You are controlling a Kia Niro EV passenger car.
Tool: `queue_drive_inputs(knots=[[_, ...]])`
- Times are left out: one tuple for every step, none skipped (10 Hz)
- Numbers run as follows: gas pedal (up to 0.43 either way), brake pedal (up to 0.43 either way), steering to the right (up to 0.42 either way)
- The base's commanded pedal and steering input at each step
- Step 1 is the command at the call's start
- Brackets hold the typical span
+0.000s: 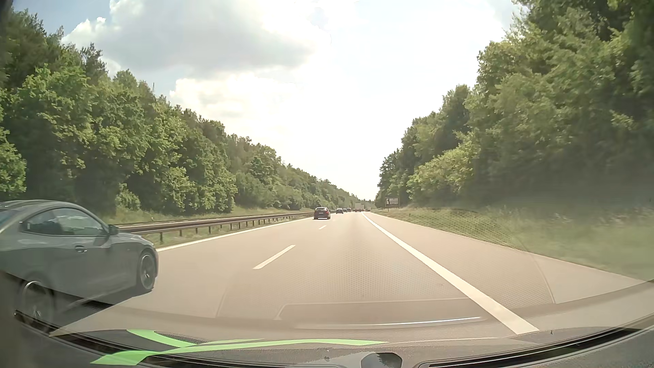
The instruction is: Follow the waypoints while adhering to traffic rules and regulations
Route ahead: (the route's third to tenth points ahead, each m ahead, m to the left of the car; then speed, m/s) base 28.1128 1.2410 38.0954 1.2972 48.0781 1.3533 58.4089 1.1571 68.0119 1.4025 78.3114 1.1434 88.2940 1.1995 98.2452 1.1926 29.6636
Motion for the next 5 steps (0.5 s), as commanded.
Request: queue_drive_inputs(knots=[[0.319, 0.000, -0.002], [0.319, 0.000, -0.002], [0.319, 0.000, -0.002], [0.319, 0.000, -0.002], [0.319, 0.000, -0.002]])
